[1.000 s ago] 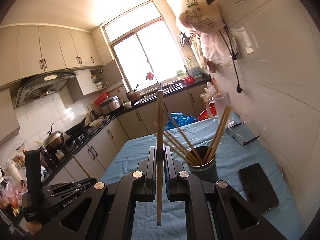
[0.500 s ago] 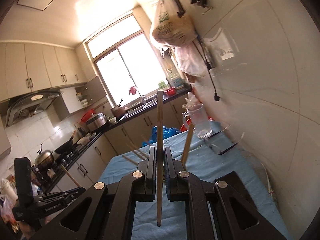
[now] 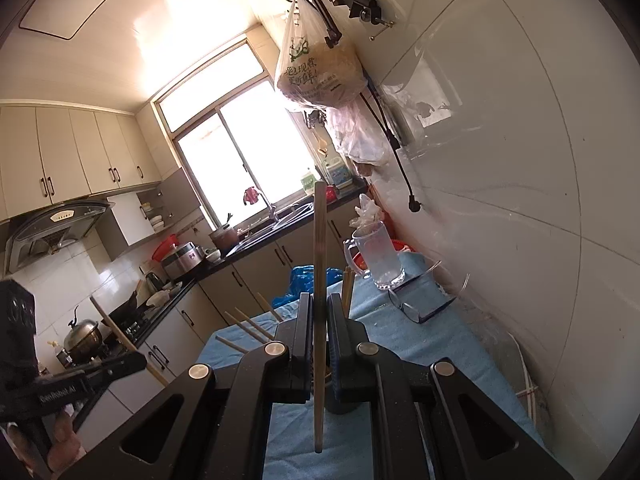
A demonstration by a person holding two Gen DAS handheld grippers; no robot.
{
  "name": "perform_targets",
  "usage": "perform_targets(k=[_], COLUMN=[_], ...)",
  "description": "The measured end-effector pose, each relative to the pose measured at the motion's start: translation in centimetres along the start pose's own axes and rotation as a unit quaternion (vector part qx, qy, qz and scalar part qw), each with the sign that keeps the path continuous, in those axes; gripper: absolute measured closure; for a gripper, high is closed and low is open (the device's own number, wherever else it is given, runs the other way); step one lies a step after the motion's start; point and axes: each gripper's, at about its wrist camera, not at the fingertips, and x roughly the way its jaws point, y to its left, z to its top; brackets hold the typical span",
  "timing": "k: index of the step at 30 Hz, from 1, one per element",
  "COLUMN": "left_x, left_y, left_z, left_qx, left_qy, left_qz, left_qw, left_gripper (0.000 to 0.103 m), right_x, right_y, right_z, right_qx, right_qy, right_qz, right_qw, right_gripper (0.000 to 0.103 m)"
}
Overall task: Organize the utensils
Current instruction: 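Carry the upright chopstick over the grey cup with the left tool, then lower the chopstick into the grey cup and open the left tool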
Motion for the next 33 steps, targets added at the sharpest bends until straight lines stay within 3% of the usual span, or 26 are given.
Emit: perform_targets(k=[10,17,26,33], left_x=[2.8,4.8,8.8,11.7], left_y=[-1.6,-2.0,-0.2,1.3], left_z=[4.2,6.4,7.2,5.9], left_qx=[0.012,0.016,-0.010,-0.021], left_qy=[-0.021,-0.047,-0.032,-0.006], left_qz=[0.006,0.033,0.026,0.021], left_qw=[0.9997,0.9982,0.9991,0.9995], left_gripper=[0.096,0.096,0.096,0.096], right_x=[2.2,3.8,7.6,10.8], right_y=[0.4,0.9,1.4,1.3], right_z=[1.5,3.1,3.6,2.2], right_qx=[-0.006,-0.012,-0.015,-0.030], right_qy=[-0.007,-0.029,-0.034,-0.014], right_qz=[0.001,-0.005,-0.010,-0.022], right_qw=[1.000,1.000,0.999,0.999], right_gripper=[0.095,0.095,0.095,0.095])
